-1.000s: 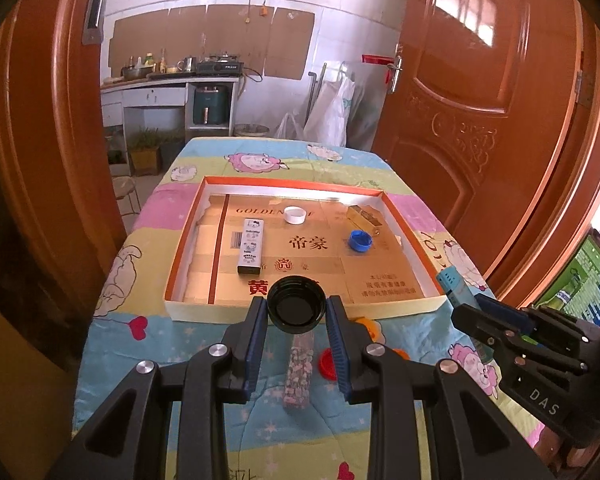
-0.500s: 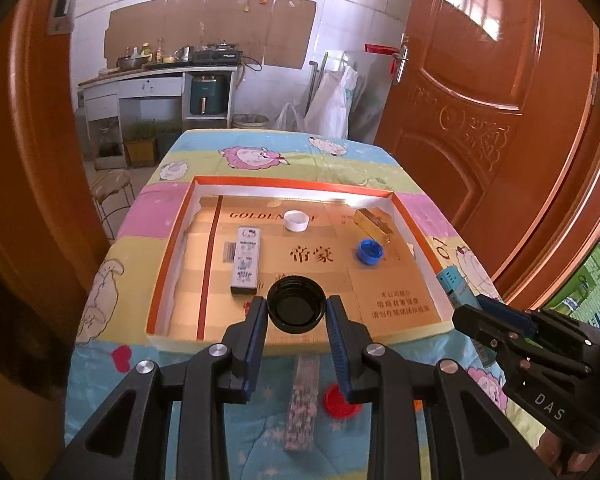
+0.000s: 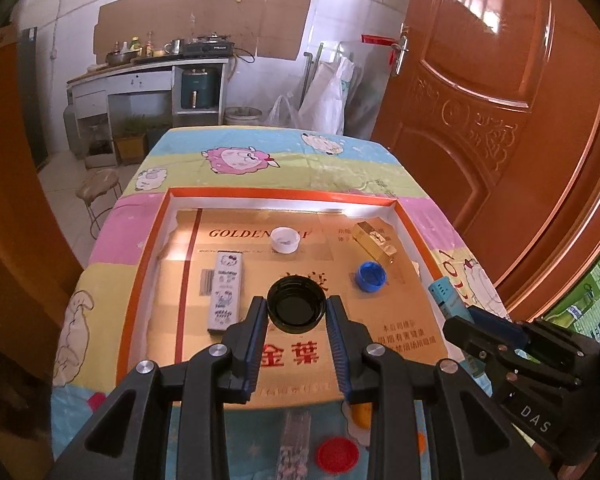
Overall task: Organize rigid objects
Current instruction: 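Carry the teal lighter and black cap over into the cardboard tray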
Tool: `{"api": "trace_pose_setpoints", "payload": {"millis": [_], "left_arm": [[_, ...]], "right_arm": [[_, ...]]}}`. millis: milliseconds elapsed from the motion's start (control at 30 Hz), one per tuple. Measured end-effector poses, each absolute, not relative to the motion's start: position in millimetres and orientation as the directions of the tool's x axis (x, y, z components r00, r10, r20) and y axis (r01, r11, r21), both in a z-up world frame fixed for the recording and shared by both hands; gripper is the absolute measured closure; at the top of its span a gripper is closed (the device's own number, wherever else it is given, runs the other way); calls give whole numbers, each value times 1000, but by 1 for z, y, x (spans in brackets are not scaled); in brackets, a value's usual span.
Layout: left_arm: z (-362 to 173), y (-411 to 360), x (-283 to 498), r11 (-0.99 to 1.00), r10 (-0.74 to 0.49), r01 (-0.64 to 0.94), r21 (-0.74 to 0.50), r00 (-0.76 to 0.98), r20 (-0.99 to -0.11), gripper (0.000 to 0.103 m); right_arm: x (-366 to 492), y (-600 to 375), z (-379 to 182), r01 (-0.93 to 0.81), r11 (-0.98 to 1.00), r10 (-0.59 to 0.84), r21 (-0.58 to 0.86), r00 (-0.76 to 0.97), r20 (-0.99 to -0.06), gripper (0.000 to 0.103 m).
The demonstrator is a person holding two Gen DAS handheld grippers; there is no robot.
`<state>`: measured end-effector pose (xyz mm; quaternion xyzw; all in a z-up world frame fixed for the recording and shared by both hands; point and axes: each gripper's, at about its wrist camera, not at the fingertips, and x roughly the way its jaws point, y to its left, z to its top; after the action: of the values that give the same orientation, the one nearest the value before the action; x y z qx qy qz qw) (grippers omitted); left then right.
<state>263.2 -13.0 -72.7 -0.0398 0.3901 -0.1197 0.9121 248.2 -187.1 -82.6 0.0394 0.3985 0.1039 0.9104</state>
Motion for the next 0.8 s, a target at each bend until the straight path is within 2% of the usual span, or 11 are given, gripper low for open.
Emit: {"api": "trace_pose_setpoints", "payload": {"millis": [800], "left_arm": [[-107, -22, 315, 966, -258, 185, -182, 600, -757, 72]], "right_arm": [[302, -196, -120, -90, 983, 180, 158, 608, -774, 80]]}}
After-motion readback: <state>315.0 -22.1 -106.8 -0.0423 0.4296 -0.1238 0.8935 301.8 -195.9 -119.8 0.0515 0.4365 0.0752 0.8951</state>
